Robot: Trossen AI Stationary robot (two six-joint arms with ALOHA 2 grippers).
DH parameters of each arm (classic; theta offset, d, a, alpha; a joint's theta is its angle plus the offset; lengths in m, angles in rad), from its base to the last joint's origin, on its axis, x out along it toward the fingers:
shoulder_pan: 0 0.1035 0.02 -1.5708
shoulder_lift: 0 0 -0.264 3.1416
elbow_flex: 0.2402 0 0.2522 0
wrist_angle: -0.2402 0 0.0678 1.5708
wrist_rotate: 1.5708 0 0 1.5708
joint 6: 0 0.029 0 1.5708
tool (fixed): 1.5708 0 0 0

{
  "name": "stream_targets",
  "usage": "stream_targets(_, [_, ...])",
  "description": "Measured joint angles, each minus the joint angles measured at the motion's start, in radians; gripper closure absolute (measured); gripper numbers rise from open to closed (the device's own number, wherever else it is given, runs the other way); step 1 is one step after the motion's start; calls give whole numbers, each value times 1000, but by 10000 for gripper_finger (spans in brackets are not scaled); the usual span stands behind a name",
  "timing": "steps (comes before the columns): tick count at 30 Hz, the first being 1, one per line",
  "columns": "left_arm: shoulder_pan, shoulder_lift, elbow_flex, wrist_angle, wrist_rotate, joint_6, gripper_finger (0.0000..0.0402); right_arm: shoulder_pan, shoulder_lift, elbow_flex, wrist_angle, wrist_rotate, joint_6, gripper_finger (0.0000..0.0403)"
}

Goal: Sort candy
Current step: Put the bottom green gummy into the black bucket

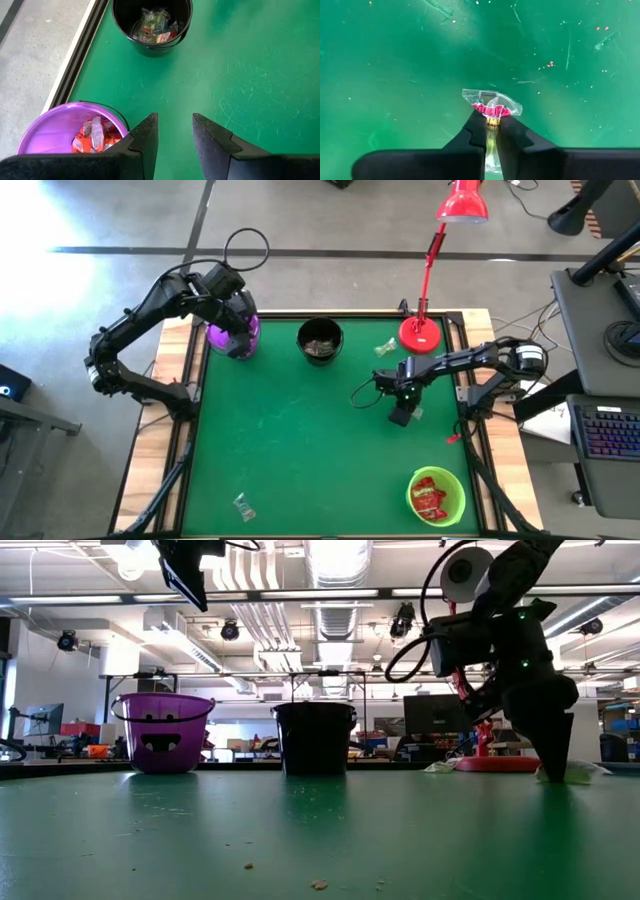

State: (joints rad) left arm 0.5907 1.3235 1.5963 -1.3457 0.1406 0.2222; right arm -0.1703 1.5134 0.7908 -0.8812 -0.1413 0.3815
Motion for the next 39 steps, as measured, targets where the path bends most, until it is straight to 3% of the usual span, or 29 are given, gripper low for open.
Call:
stream_targets(8, [0, 0, 0, 0, 0, 0, 299, -5, -57, 140, -6, 9, 27, 390])
stream_targets(19, [0, 0, 0, 0, 0, -12, 299, -43, -16, 457, 8, 89, -42, 390])
stream_targets(29, [0, 0, 0, -1, 0, -14, 299, -120, 141, 703, 97, 93, -174, 390])
stream_targets(39, [0, 0, 0, -12, 0, -23, 299, -163, 360, 991, 60, 89, -361, 390])
